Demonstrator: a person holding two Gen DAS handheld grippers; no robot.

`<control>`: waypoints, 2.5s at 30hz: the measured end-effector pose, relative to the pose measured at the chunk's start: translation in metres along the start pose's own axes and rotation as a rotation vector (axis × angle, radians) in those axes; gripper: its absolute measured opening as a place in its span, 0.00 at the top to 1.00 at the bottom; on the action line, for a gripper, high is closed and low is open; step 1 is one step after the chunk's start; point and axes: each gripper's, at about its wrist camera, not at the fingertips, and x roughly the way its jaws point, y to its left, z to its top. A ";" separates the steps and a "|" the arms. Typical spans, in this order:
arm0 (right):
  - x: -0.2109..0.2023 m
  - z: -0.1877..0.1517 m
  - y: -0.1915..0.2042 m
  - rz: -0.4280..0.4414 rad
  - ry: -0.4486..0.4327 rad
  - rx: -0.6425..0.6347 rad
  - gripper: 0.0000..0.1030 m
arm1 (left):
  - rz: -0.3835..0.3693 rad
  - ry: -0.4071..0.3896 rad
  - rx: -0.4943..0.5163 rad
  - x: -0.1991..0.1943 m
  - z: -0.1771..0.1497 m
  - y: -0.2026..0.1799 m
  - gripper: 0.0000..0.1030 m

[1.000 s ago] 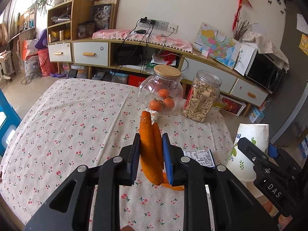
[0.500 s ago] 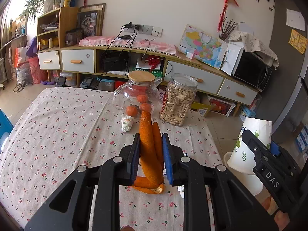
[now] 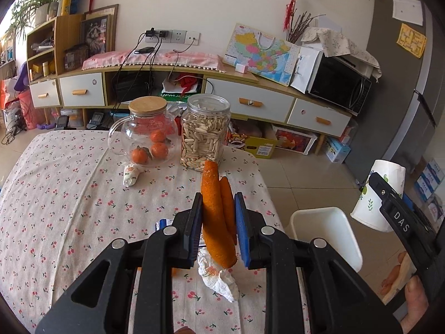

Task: Collect trash
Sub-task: 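Carry paper cup and orange peel over the white bin and open both tools, then return to the table and grasp the second orange peel with the left tool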

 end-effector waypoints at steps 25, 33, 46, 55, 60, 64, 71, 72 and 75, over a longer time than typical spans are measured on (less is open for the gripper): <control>-0.010 0.014 -0.173 -0.296 -0.023 0.437 0.08 | -0.227 0.096 0.221 0.053 -0.004 -0.193 0.78; -0.019 0.013 -0.197 -0.340 -0.047 0.484 0.07 | -0.286 0.127 0.262 0.068 -0.014 -0.235 0.75; -0.026 0.012 -0.197 -0.407 -0.063 0.440 0.07 | -0.247 0.113 0.289 0.067 -0.019 -0.247 0.22; -0.025 0.016 -0.162 -0.454 -0.065 0.264 0.07 | -0.093 0.036 0.287 0.058 -0.013 -0.216 0.14; -0.023 0.017 -0.141 -0.443 -0.061 0.188 0.07 | -0.018 -0.017 0.259 0.049 -0.008 -0.193 0.13; -0.020 0.014 -0.119 -0.434 -0.052 0.116 0.07 | 0.026 -0.030 0.229 0.046 -0.002 -0.172 0.13; -0.011 0.008 -0.075 -0.390 -0.026 -0.018 0.07 | 0.086 -0.024 0.174 0.044 0.002 -0.129 0.13; -0.010 0.008 -0.069 -0.384 -0.022 -0.033 0.07 | 0.094 -0.023 0.165 0.044 0.002 -0.123 0.13; -0.006 0.004 -0.051 -0.367 -0.012 -0.082 0.07 | 0.114 -0.013 0.142 0.044 0.001 -0.106 0.13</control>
